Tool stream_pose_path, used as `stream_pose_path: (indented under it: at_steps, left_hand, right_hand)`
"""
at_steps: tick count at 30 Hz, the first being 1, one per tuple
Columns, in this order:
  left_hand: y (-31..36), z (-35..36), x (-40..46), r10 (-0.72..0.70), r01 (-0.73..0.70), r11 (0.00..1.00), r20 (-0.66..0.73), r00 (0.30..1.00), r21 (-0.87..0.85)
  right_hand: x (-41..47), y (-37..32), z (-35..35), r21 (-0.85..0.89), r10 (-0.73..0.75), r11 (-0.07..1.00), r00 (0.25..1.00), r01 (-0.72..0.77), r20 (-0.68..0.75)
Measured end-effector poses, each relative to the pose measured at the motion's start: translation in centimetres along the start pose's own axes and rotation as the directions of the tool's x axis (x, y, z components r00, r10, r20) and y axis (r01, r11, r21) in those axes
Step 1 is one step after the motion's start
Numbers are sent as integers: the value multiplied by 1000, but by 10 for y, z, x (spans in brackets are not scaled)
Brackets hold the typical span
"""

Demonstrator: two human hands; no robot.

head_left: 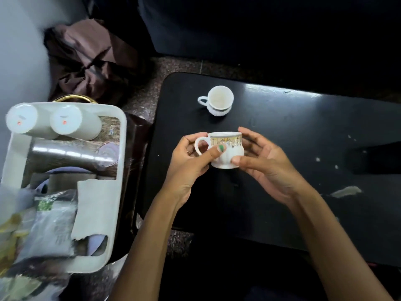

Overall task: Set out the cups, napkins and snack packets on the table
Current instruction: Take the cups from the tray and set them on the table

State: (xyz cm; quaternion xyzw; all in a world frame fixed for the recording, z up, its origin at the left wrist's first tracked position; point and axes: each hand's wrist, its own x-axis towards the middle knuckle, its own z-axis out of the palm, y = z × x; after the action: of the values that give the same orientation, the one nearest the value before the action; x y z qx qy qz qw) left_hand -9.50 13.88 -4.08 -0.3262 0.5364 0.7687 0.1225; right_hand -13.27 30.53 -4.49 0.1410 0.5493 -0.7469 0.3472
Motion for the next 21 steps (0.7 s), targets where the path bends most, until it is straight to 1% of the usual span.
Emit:
stream_pose_path:
  at_steps: [2, 4, 6, 9, 11, 15, 18, 21]
  left_hand:
    - [-8, 13, 6, 14, -18, 994, 34, 999, 110]
    - [-14, 22, 15, 34, -52, 976, 90, 995, 209]
    - [-19, 30, 24, 37, -81, 949, 145, 989, 306]
    - [-25, 42, 39, 72, -162, 872, 205, 976, 462]
    - [-30, 50, 48, 111, -218, 817, 224, 968, 534]
    - [-42, 65, 66, 196, -313, 725, 251, 948, 613]
    - [-48, 76, 80, 236, -344, 689, 251, 939, 638]
    - [-50, 85, 95, 245, -360, 672, 264, 933, 647]
  right_hand:
    - [-1, 0, -19, -119, -31, 993, 999, 26, -36]
    - [2, 3, -34, -266, -54, 963, 996, 34, -70]
    - [7, 7, -47, -371, -76, 928, 992, 34, -99]
    - [18, 16, -63, -473, -127, 880, 982, 46, -140]
    - [24, 24, -73, -535, -181, 842, 969, 64, -169]
    - [37, 33, -83, -592, -288, 799, 932, 108, -219]
    - [49, 33, -88, -620, -357, 773, 900, 133, -252]
    - [62, 28, -95, -668, -410, 730, 873, 142, -263]
